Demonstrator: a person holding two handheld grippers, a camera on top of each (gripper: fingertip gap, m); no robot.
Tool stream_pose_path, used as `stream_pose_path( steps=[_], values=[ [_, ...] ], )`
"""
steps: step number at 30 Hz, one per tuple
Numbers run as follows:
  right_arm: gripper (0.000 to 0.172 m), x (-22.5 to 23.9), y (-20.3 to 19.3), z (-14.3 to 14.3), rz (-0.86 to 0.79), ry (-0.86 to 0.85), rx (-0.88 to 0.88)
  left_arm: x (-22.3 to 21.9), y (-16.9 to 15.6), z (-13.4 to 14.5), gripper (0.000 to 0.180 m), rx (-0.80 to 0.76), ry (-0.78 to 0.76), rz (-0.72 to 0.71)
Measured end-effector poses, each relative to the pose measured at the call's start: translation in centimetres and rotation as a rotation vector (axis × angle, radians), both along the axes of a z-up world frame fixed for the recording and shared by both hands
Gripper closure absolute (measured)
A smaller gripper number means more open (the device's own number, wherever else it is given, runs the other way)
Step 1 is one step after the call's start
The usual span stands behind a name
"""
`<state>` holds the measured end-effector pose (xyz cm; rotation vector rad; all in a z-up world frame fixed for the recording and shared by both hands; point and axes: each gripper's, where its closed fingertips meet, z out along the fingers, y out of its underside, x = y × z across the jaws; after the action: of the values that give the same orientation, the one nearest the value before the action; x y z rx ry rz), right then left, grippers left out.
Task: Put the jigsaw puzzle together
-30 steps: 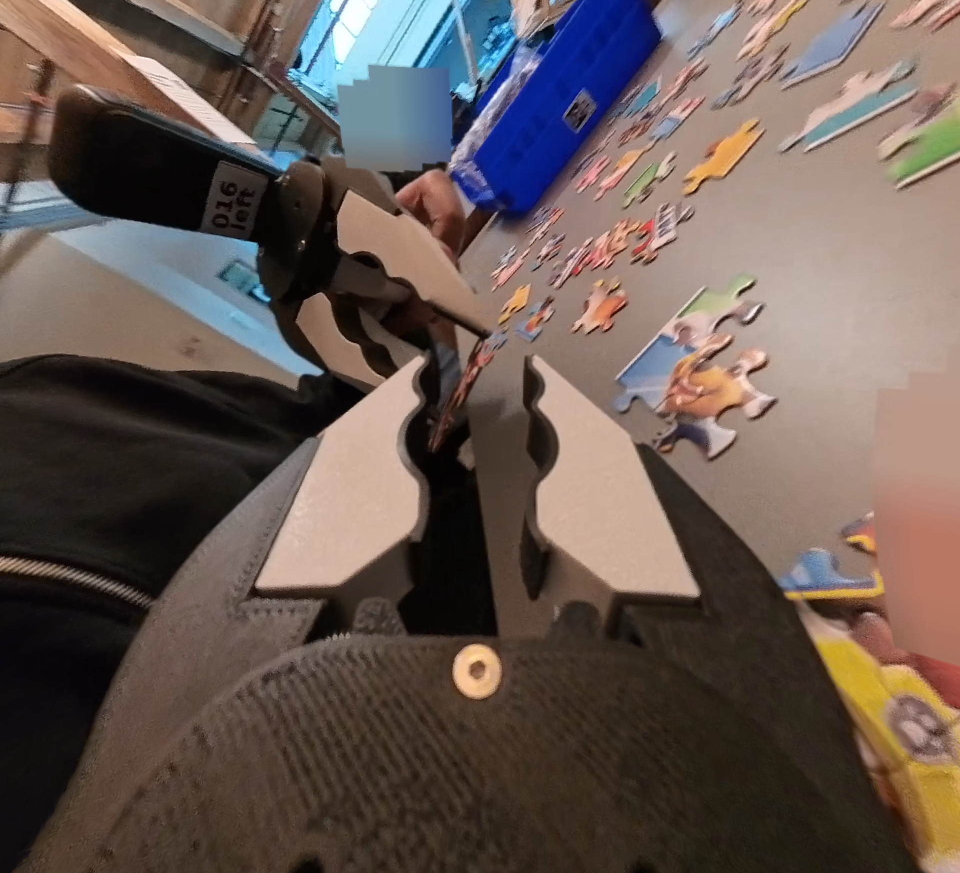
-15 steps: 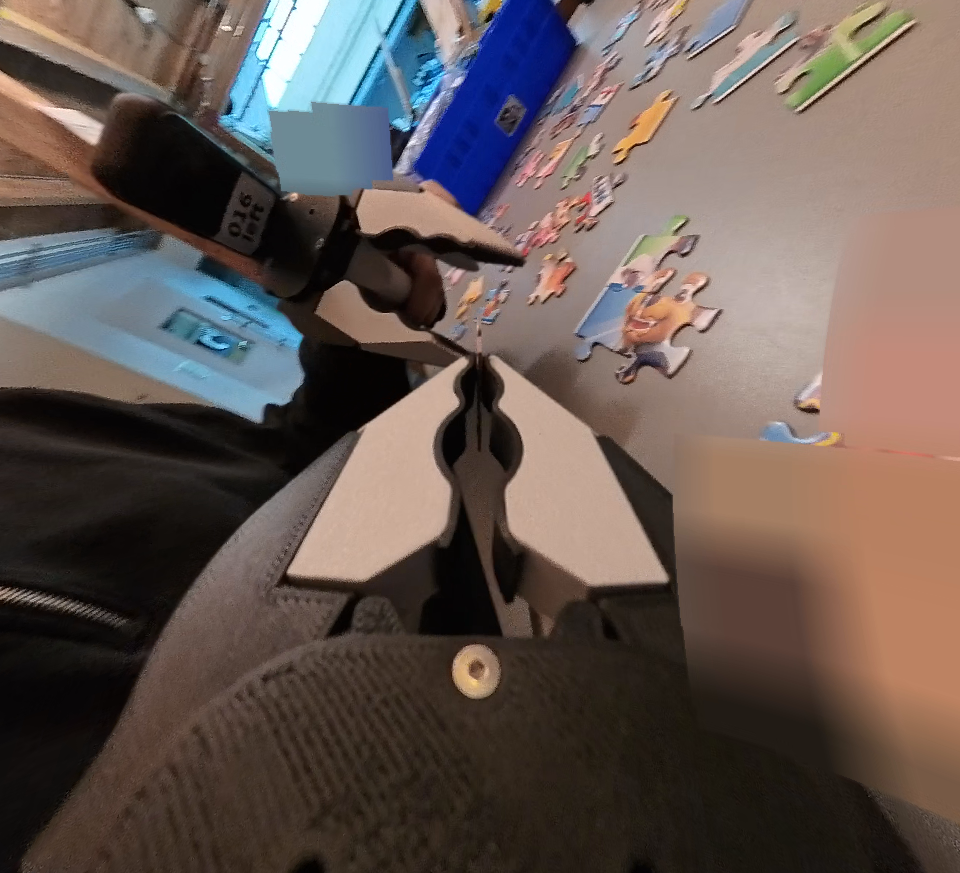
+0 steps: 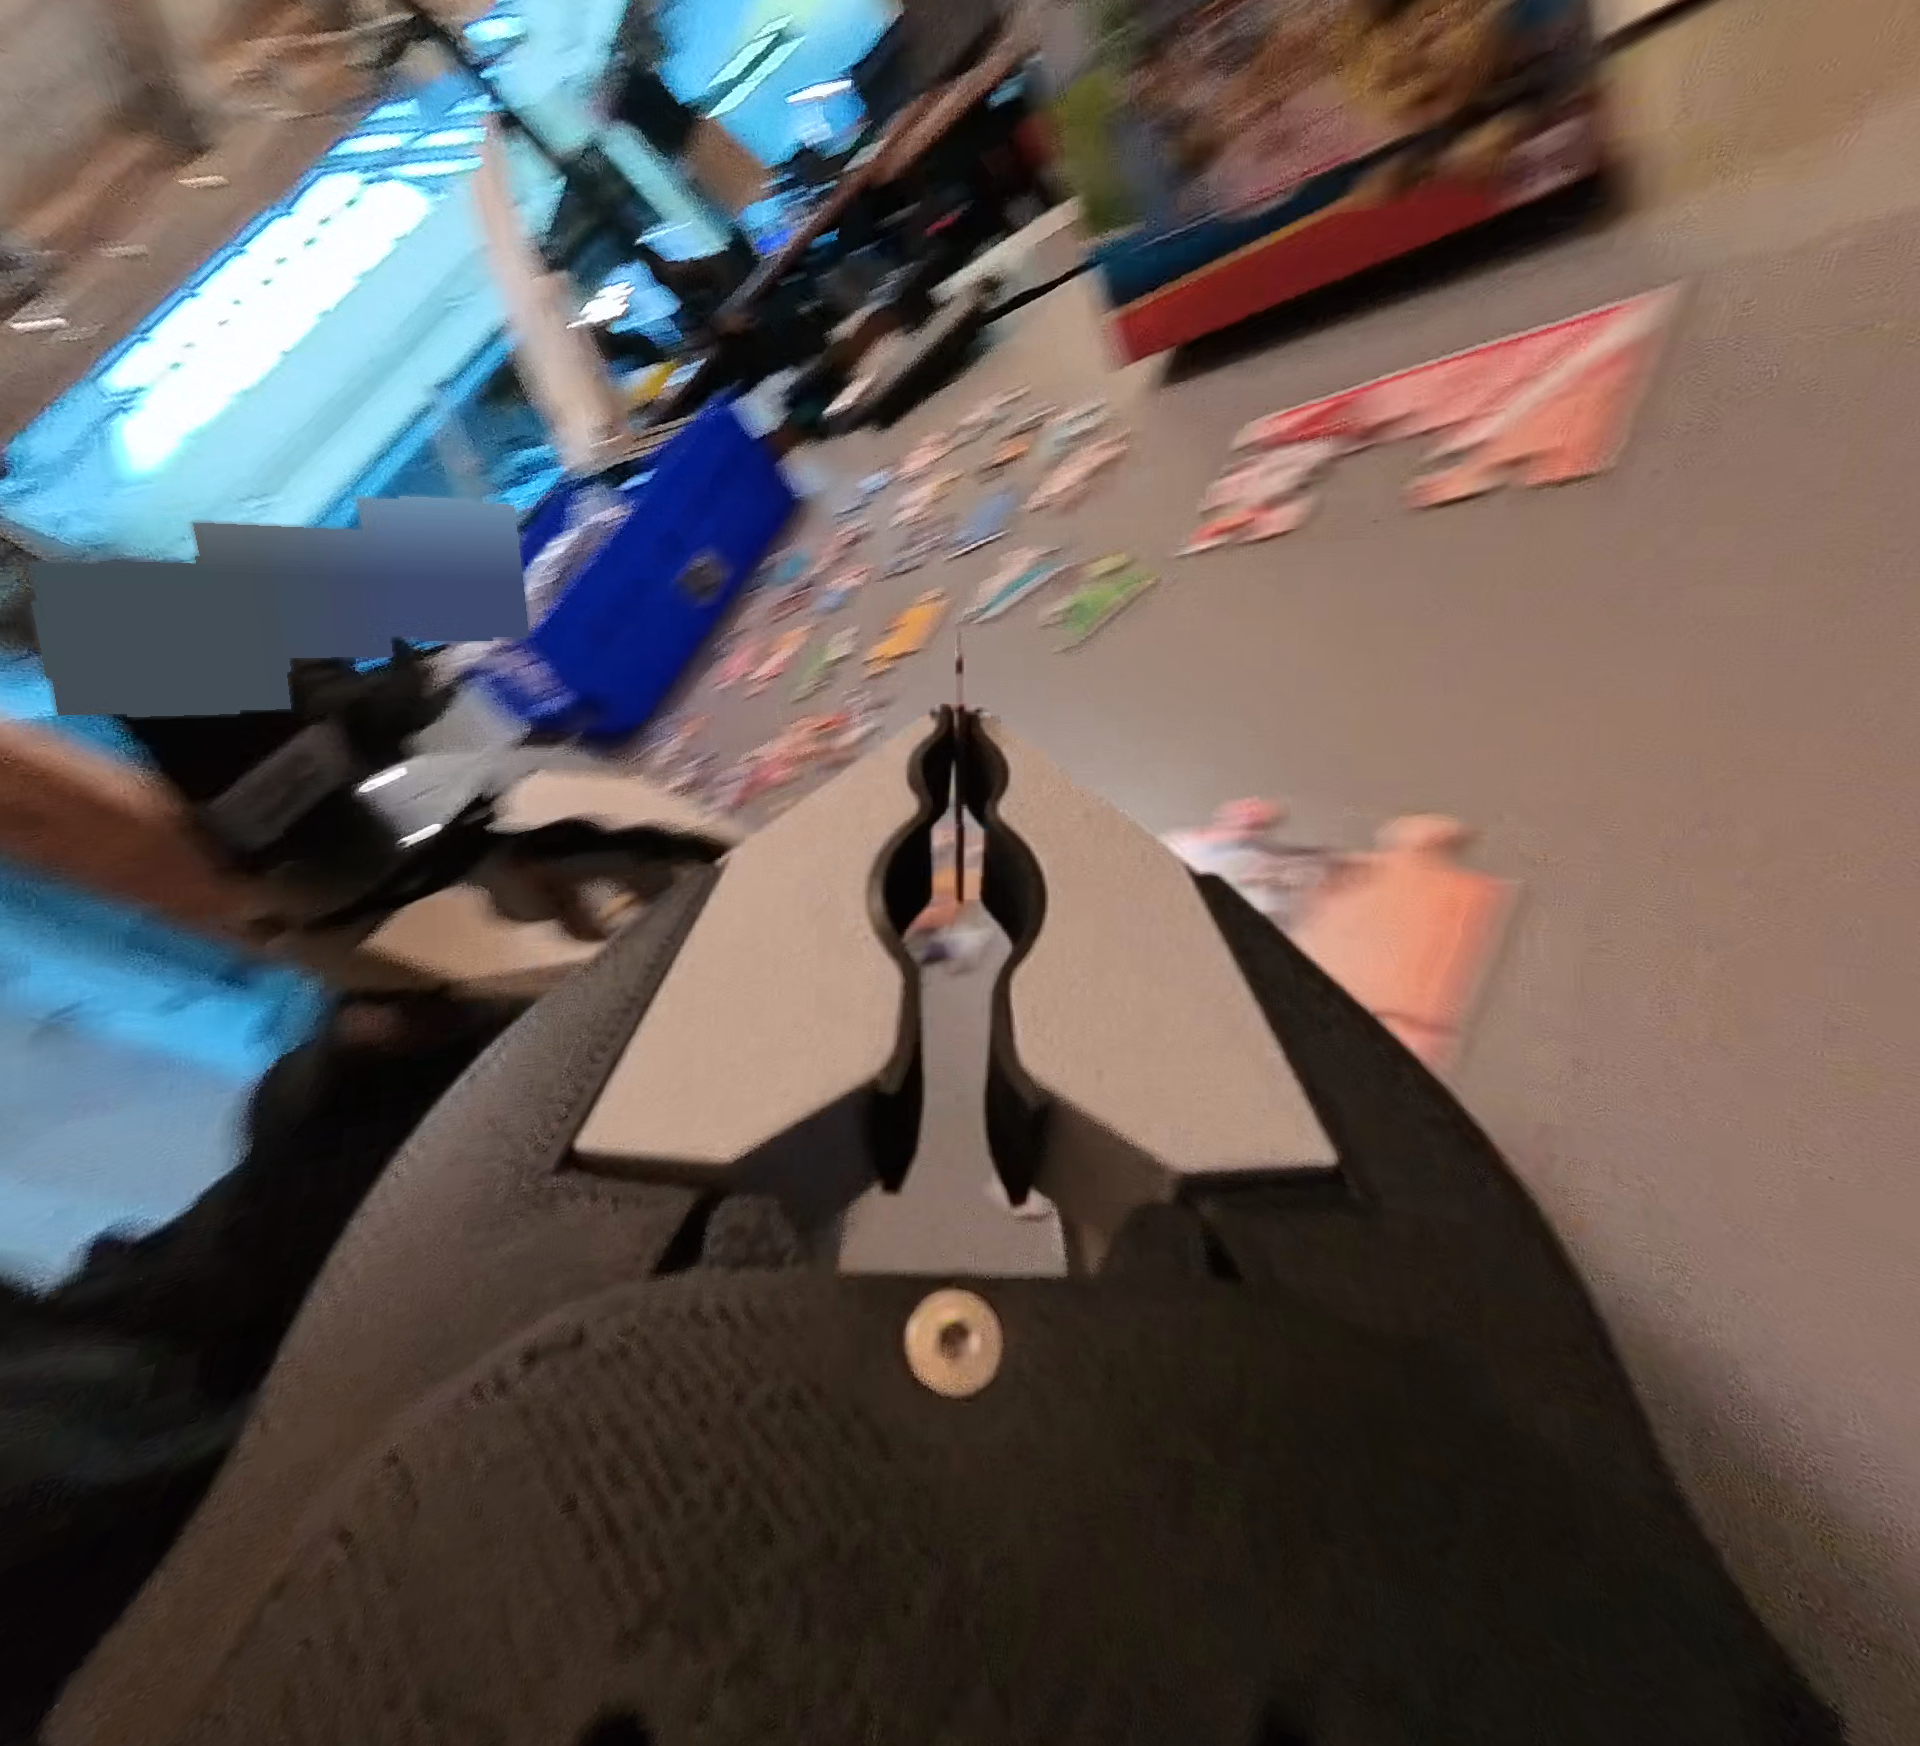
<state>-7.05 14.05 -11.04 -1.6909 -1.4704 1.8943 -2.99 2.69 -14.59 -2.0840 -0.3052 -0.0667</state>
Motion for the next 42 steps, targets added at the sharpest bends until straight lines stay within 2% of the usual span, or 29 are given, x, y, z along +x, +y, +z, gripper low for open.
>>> stream_pose_path(
  steps=[3,5,7,10,15,18,25,34,39,42],
  values=[
    [0.172,-1.6,6.4,-1.1,-0.217,-0.051,0.046,-0.8,-0.5,-0.4,0.139,-0.034,0.034,0.041],
    [0.172,-2.1,7.5,-0.9,-0.247,-0.055,-0.004,-1.6,-0.7,-1.0,0.14,-0.074,0.065,0.081],
    [0.172,-2.6,6.7,-0.6,-0.229,-0.051,-0.038,-2.7,-0.7,-1.6,0.14,-0.126,0.086,0.12],
    [0.172,-3.2,4.1,-0.8,-0.172,-0.057,0.01,-4.8,-0.4,-2.5,0.137,-0.218,0.137,0.174],
    [0.172,-3.6,1.3,-0.3,-0.103,-0.035,0.038,-5.3,0.9,-4.5,0.125,-0.307,0.09,0.054],
    [0.172,-3.6,1.1,0.3,-0.092,-0.024,0.021,-4.9,0.9,-4.8,0.124,-0.325,0.093,0.004],
    [0.172,-4.2,-0.1,-0.3,-0.054,-0.058,-0.034,-2.8,-1.0,-4.8,0.136,-0.371,0.118,-0.029],
    [0.172,-4.7,-1.3,-0.4,-0.029,-0.071,-0.034,-1.5,-5.6,-4.9,0.137,-0.415,0.061,0.059],
    [0.172,-4.2,0.4,0.0,-0.074,-0.067,-0.06,-1.4,-6.0,-4.5,0.137,-0.406,0.144,0.061],
    [0.172,-4.0,0.8,-0.1,-0.093,-0.076,-0.097,-0.3,-5.2,-3.9,0.122,-0.346,0.193,-0.038]
  ],
)
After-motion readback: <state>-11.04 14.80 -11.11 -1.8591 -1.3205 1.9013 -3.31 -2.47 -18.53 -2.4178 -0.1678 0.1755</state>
